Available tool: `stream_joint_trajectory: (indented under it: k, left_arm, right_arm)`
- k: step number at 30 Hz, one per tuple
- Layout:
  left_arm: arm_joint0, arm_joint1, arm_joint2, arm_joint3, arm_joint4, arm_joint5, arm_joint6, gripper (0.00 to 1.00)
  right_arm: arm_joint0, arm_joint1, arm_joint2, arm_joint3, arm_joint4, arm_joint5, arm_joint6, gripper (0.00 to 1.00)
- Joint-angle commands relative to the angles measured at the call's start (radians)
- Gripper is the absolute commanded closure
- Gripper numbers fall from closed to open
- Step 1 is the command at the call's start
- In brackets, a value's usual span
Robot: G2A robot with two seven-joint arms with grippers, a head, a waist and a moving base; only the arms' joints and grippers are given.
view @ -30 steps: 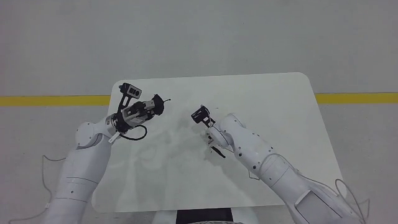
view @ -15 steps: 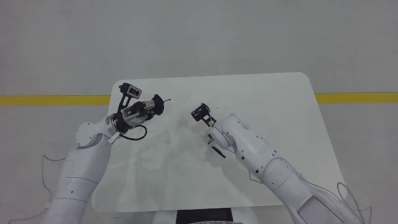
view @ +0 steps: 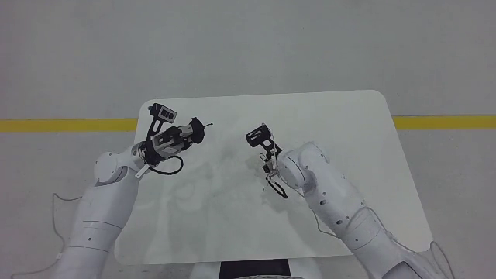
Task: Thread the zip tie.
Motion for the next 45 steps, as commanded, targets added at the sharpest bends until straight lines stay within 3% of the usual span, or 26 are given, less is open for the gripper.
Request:
stream_joint_trajectory:
  k: [1,4,11,20,22,31,34,39,45]
  left_arm:
    - [0.000,0.000,0.000,0.000,0.000,0.000,0.000,1.00]
    - [0.000,0.000,0.000,0.000,0.000,0.000,0.000,1.00]
    - [0.000,0.000,0.000,0.000,0.000,0.000,0.000,1.00]
    - [0.000,0.000,0.000,0.000,0.000,0.000,0.000,1.00]
    - [0.000,0.000,0.000,0.000,0.000,0.000,0.000,1.00]
    - [0.000,0.000,0.000,0.000,0.000,0.000,0.000,1.00]
    - [0.011,-0.002,0.014,-0.015,0.009,0.002,0.051,1.00]
    - [0.058,-0.015,0.031,-0.054,0.014,0.000,0.116,1.00]
    - [0.092,-0.048,0.018,-0.050,0.072,0.000,0.111,1.00]
  right_arm:
    - [-0.024,0.006,0.038,-0.026,0.042,-0.011,-0.018,1.00]
    - [-0.050,0.013,0.080,-0.051,0.087,-0.026,-0.043,1.00]
    - [-0.123,0.027,0.211,-0.105,0.323,-0.077,-0.158,1.00]
    - [-0.164,0.039,0.320,-0.070,0.645,-0.191,-0.247,1.00]
    - [-0.161,0.042,0.330,-0.053,0.696,-0.234,-0.243,1.00]
    - [-0.161,0.042,0.330,-0.053,0.696,-0.234,-0.243,1.00]
    - [-0.163,0.044,0.326,-0.051,0.669,-0.240,-0.290,1.00]
    - [-0.150,0.039,0.350,-0.062,0.841,-0.238,-0.411,1.00]
    - [-0.143,0.033,0.359,-0.072,1.014,-0.276,-0.527,1.00]
